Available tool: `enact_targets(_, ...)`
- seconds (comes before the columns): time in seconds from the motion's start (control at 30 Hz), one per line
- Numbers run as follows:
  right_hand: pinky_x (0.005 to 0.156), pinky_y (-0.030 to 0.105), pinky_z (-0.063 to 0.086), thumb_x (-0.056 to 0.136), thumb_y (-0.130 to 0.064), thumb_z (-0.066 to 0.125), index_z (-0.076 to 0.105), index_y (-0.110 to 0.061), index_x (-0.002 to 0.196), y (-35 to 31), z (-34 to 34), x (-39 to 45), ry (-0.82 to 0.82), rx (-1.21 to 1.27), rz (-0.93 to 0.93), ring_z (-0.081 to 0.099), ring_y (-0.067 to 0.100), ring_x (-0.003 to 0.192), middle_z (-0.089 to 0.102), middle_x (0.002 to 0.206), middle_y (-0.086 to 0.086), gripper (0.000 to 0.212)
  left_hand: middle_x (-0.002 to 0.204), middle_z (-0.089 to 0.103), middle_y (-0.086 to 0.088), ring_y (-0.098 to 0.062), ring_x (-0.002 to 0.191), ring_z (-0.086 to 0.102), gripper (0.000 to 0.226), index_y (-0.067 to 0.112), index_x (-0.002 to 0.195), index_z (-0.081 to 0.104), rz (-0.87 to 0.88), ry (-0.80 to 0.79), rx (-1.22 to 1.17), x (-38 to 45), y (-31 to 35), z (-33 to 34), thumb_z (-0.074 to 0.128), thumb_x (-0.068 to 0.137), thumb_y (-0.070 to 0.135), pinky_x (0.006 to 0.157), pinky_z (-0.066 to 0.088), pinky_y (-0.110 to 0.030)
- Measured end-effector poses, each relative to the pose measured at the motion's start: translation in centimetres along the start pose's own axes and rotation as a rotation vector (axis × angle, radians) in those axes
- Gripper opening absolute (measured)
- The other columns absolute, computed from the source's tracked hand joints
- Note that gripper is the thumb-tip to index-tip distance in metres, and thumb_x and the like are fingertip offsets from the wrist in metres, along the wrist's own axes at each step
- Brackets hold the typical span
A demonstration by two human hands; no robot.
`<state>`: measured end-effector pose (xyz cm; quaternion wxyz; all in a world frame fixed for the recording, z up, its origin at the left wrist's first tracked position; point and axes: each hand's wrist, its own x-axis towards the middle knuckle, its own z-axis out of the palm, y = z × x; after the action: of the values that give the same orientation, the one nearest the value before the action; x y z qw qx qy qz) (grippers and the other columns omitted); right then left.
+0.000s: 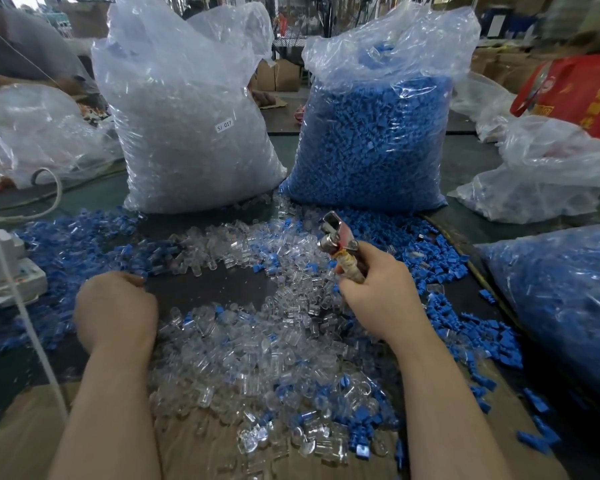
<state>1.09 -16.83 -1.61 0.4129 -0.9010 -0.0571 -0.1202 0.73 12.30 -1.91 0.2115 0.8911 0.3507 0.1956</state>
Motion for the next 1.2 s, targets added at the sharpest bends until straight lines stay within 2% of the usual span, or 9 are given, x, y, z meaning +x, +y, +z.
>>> enact_targets(0.17,0.053,0.029,0.037,0.077,-0.026,0.054,0.053,-0.032,0.077,0.0,-0.1,-0.1,0.005,-0.018,0.023,0.056,0.013,0.06,0.058,0.063,-0.008,0.005,0.127,0.055,-0.022,-0.044,0.113,0.051,0.033,0.016,0.121,0.069,0.104,-0.073,0.11,-0.7,1.8,-0.2,0.07,0.088,0.024,0.088,0.047,-0.048)
enact_targets(0.3,0.052,0.027,0.031,0.08,-0.022,0.057,0.05,-0.032,0.075,0.0,-0.1,-0.1,0.007,-0.042,0.025,0.052,0.01,0.06,0.057,0.063,-0.009,0.013,0.118,0.064,-0.009,-0.031,0.108,0.057,0.023,0.023,0.112,0.072,0.381,-0.18,-0.02,-2.3,4.4,0.3,0.068,0.089,0.025,0.089,0.046,-0.043)
enact_targets(0.47,0.051,0.027,0.032,0.08,-0.023,0.058,0.052,-0.032,0.077,-0.1,-0.1,0.0,0.003,-0.057,0.026,0.052,0.008,0.062,0.059,0.065,-0.01,0.012,0.134,0.053,-0.003,-0.024,0.122,0.048,0.038,0.021,0.135,0.056,0.607,-0.42,0.035,-4.4,6.0,2.3,0.057,0.097,0.022,0.104,0.039,-0.039)
enact_targets(0.6,0.053,0.029,0.038,0.081,-0.022,0.061,0.058,-0.027,0.086,-0.1,0.0,-0.1,-0.003,-0.073,0.021,0.054,0.011,0.064,0.061,0.069,-0.01,0.007,0.142,0.044,-0.006,-0.027,0.128,0.042,0.045,0.019,0.145,0.044,0.663,-0.488,0.13,-4.6,6.2,3.2,0.048,0.101,0.024,0.107,0.038,-0.042)
enact_targets(0.73,0.054,0.027,0.041,0.082,-0.023,0.061,0.058,-0.029,0.087,-0.1,0.0,0.0,-0.001,-0.086,0.022,0.055,0.008,0.065,0.061,0.07,-0.012,0.009,0.13,0.049,-0.005,-0.024,0.118,0.048,0.029,0.017,0.127,0.06,0.633,-0.474,0.048,-4.8,6.2,3.1,0.053,0.099,0.024,0.102,0.042,-0.039)
enact_targets(0.8,0.055,0.027,0.043,0.082,-0.023,0.062,0.058,-0.03,0.088,0.0,0.0,0.0,0.0,-0.089,0.026,0.055,0.008,0.065,0.062,0.07,-0.013,0.01,0.128,0.049,-0.004,-0.023,0.114,0.05,0.024,0.017,0.121,0.059,0.632,-0.447,0.006,-4.9,6.3,3.0,0.057,0.097,0.022,0.098,0.043,-0.037)
enact_targets(0.97,0.055,0.029,0.043,0.083,-0.024,0.061,0.058,-0.029,0.088,0.0,0.2,0.1,0.002,-0.083,0.022,0.055,0.009,0.065,0.061,0.069,-0.011,0.008,0.154,0.031,0.004,-0.023,0.137,0.034,0.048,0.023,0.147,0.041,0.736,-0.536,0.153,-4.8,6.2,3.2,0.051,0.1,0.024,0.112,0.033,-0.04)
enact_targets(1.1,0.055,0.033,0.044,0.083,-0.024,0.059,0.057,-0.028,0.085,0.0,0.3,0.1,0.009,-0.078,0.016,0.055,0.012,0.063,0.06,0.066,-0.009,0.005,0.123,0.051,0.006,-0.016,0.113,0.052,0.019,0.024,0.111,0.063,0.716,-0.514,-0.033,-5.1,6.4,3.0,0.064,0.093,0.019,0.099,0.044,-0.032)
enact_targets(1.2,0.058,0.035,0.047,0.083,-0.023,0.059,0.057,-0.027,0.084,0.0,0.3,0.1,0.012,-0.07,0.016,0.055,0.013,0.063,0.06,0.066,-0.009,0.005,0.102,0.055,0.009,-0.007,0.089,0.056,0.028,0.031,0.089,0.05,0.637,-0.508,-0.176,-5.1,6.3,3.0,0.071,0.085,0.013,0.079,0.045,-0.028)
